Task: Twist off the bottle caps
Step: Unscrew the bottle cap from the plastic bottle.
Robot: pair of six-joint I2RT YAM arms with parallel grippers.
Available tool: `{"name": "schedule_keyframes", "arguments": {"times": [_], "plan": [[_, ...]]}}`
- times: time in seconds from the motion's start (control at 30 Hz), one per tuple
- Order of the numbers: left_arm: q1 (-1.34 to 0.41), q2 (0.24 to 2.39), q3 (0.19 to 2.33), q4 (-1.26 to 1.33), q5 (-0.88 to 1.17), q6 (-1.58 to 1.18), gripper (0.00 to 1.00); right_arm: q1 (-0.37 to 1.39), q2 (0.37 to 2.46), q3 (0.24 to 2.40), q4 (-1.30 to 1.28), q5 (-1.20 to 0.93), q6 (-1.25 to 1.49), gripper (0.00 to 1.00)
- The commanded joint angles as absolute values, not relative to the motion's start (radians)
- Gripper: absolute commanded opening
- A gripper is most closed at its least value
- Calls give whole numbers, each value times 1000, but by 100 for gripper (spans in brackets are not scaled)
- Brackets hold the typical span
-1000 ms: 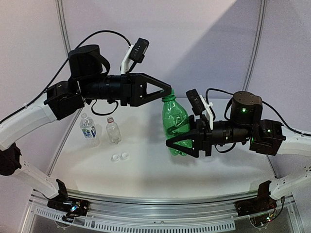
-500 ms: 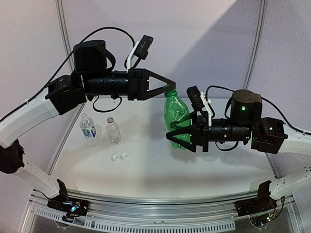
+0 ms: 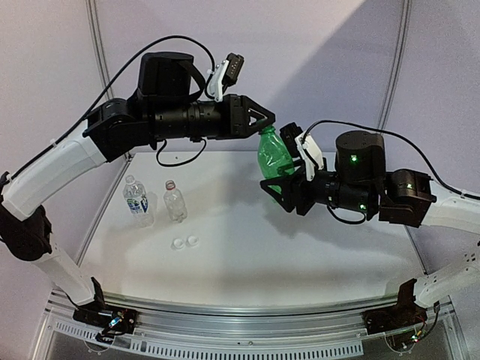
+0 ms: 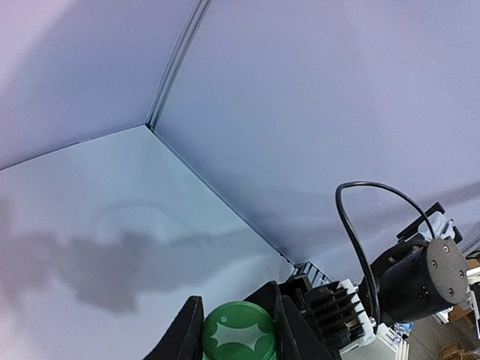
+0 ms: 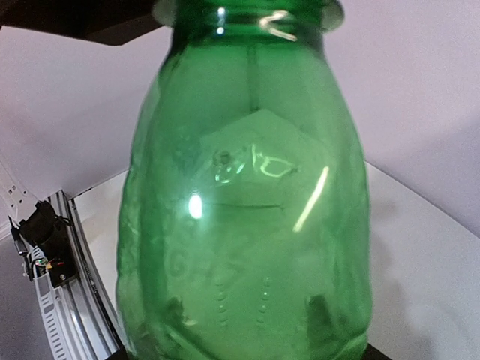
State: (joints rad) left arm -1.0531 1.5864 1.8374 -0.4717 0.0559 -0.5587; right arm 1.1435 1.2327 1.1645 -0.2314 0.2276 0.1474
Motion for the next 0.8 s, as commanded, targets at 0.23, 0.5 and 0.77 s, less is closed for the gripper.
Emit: {"name": "schedule_keyframes", "arguments": {"times": [0.23,0.5,0.77], "plan": [[-1097,1573,1844,-483,96,-505,49,1143,1232,1130,-170,279,141,0],[-1094,1480,1760,-411,34,-478,98,1143,1195,1083,-158,291,159,0],[-1070,1351,1660,-412,82,-427,99,1143,1133,1025,-121,224,161,0]]}}
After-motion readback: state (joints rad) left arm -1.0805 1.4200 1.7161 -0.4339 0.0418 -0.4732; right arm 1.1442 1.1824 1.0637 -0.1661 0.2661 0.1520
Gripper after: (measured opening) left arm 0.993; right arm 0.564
